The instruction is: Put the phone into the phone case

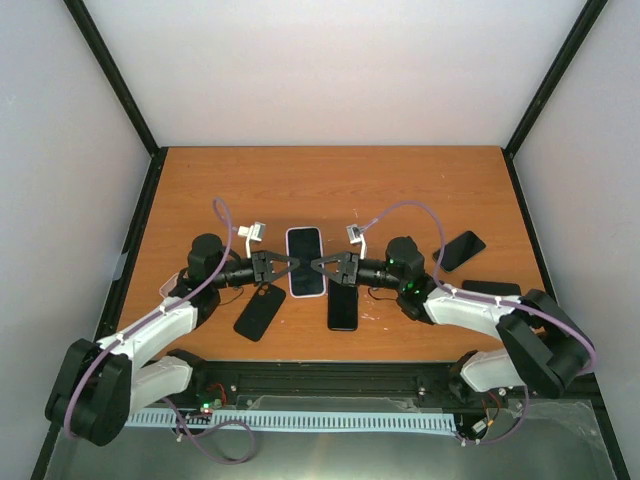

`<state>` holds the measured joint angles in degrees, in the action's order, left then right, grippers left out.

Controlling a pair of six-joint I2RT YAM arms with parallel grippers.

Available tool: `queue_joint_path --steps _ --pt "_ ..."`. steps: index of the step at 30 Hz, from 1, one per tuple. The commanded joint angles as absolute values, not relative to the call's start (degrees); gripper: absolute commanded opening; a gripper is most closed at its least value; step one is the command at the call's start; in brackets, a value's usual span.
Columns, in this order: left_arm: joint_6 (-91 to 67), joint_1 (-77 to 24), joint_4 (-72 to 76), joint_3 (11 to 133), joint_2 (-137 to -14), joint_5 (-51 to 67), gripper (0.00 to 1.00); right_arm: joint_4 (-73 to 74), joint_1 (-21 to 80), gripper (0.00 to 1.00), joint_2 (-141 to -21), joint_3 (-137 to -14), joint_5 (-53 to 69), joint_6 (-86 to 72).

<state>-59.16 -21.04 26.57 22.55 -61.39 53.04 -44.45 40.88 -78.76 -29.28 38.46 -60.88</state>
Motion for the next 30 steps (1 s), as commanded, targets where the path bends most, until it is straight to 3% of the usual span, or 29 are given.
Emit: queue_joint_path --steps 1,6,15,21,28,30 --pt "-55.01 -21.36 25.81 23.21 -59.15 56.42 0.02 -40.19 40.97 0.43 -73.25 -32.39 40.24 -55.17" --pt "-51.56 -21.36 23.81 24.76 -57.02 59.34 0.00 -29.43 40.16 0.55 -69.40 -36.15 39.32 -51.82" --pt "-50.49 -21.36 25.58 24.81 -56.48 65.37 0.00 -30.12 39.02 0.56 -68.27 -38.19 39.86 -55.57" --pt "-48.42 -21.36 23.11 25.05 -56.03 65.30 0.00 -31.03 38.51 0.39 -68.54 -38.76 39.26 -56.33" --pt "-42.42 -21.36 12.79 26.98 -55.91 60.96 0.00 -32.08 37.83 0.04 -67.62 -37.61 38.40 -55.13" --pt "-39.09 -21.36 7.61 28.45 -56.40 58.19 0.00 -30.71 37.84 0.03 -67.14 -37.62 38.25 -53.45"
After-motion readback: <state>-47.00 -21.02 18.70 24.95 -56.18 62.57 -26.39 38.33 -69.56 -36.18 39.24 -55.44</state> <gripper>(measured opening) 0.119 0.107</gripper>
